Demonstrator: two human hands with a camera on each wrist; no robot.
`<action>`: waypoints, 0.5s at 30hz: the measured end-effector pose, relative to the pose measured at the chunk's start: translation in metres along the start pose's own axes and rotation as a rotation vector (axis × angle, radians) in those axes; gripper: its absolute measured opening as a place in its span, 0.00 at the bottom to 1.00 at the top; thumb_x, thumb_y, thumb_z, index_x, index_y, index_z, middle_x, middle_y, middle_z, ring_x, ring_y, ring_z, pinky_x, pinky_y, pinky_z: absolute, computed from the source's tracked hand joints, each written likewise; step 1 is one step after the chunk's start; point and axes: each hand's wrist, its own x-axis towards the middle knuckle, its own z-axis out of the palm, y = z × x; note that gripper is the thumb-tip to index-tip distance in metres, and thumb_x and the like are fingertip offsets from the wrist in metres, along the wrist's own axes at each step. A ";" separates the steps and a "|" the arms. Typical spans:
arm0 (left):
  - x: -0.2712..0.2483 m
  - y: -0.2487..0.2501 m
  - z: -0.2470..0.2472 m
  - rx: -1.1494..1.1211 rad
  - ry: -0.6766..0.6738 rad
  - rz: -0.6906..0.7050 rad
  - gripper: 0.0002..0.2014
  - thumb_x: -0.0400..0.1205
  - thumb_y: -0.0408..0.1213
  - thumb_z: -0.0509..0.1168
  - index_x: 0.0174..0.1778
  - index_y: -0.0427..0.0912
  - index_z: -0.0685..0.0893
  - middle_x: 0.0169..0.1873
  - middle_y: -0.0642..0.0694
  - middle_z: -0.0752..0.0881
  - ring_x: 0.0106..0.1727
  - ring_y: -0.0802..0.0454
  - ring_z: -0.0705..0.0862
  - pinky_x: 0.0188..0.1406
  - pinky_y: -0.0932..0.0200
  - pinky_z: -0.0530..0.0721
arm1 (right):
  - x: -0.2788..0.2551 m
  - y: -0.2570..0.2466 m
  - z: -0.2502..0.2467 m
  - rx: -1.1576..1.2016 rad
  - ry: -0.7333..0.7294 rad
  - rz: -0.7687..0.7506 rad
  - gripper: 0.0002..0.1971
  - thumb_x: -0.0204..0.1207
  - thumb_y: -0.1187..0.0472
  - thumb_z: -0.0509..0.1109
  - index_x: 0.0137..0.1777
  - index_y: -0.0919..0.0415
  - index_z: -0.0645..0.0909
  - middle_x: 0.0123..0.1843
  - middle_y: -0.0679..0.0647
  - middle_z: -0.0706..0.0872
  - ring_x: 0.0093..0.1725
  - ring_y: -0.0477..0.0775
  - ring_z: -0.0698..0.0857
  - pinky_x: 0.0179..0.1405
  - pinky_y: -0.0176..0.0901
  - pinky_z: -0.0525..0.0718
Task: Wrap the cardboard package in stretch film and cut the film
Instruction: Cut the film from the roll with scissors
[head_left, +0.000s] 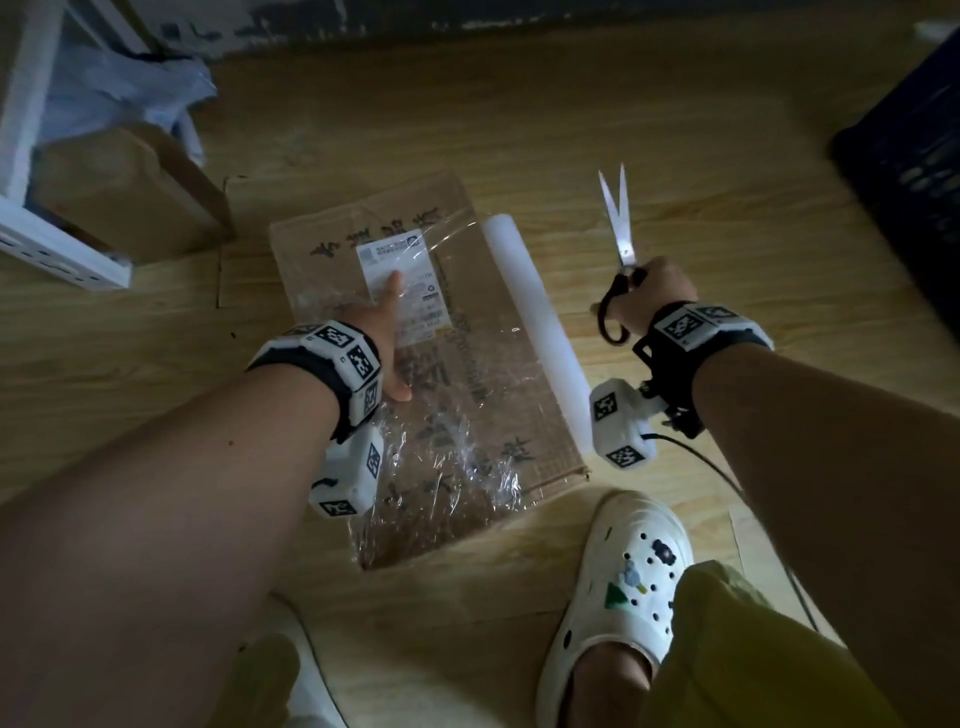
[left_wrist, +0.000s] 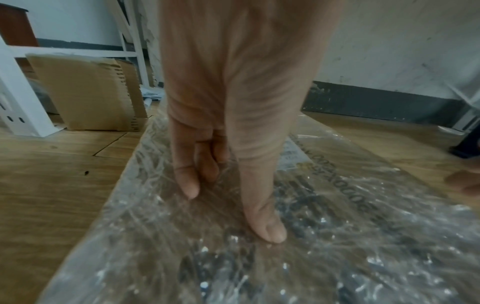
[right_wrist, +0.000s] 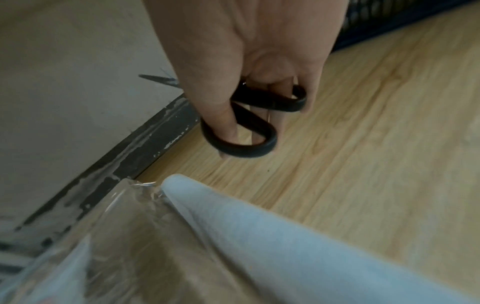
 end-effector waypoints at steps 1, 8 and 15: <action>0.001 -0.001 0.000 0.004 0.001 -0.013 0.72 0.64 0.46 0.82 0.78 0.52 0.22 0.80 0.33 0.62 0.76 0.34 0.69 0.70 0.38 0.74 | -0.002 -0.001 0.005 -0.003 -0.055 -0.012 0.19 0.74 0.54 0.76 0.57 0.66 0.78 0.44 0.56 0.81 0.33 0.51 0.78 0.21 0.37 0.67; 0.003 -0.012 0.000 -0.028 0.016 -0.014 0.73 0.62 0.44 0.83 0.79 0.53 0.24 0.80 0.34 0.63 0.75 0.34 0.70 0.69 0.37 0.75 | -0.009 0.003 0.020 0.205 -0.246 -0.015 0.13 0.81 0.52 0.68 0.56 0.62 0.80 0.36 0.56 0.88 0.26 0.47 0.86 0.32 0.38 0.88; -0.010 -0.002 -0.007 0.069 0.013 -0.160 0.66 0.70 0.35 0.78 0.79 0.50 0.25 0.79 0.31 0.63 0.71 0.33 0.74 0.64 0.38 0.79 | -0.035 0.023 0.031 0.519 -0.375 0.055 0.12 0.77 0.48 0.72 0.54 0.54 0.87 0.25 0.53 0.87 0.20 0.47 0.83 0.24 0.34 0.81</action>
